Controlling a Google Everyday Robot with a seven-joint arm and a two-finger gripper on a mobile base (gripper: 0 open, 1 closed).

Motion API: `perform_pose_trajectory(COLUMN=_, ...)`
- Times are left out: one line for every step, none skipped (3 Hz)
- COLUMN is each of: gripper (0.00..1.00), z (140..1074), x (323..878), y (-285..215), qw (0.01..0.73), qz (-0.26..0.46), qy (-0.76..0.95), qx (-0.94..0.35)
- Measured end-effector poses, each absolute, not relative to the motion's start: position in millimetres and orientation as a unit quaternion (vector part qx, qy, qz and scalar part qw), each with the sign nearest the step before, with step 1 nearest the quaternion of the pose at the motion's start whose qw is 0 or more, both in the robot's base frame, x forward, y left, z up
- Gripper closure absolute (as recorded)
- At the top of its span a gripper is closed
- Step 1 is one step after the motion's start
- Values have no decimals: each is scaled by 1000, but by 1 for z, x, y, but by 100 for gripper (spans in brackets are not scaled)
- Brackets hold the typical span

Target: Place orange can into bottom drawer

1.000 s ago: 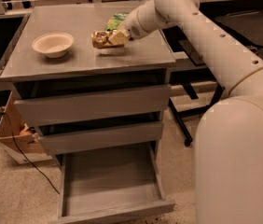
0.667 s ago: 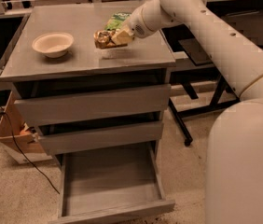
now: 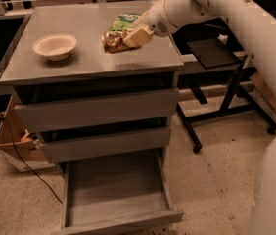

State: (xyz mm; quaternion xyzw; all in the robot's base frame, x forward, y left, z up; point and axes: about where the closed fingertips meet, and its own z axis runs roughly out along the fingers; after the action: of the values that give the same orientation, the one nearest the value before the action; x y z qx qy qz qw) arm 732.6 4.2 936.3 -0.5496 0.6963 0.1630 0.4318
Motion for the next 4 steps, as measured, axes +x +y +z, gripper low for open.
perform_pose_trajectory(gripper=100, z=945, x=682, y=-11, qw=408, qz=192, qy=695, qx=-560)
perform_pose_trajectory(gripper=100, z=942, x=639, y=-27, qw=386, qz=208, qy=711, qx=-550)
perform_pose_trajectory(gripper=100, z=942, x=639, y=-27, qw=386, qz=208, qy=711, qx=-550)
perform_pose_trajectory(gripper=100, z=921, x=625, y=-20, qw=377, qz=224, qy=705, qx=-557)
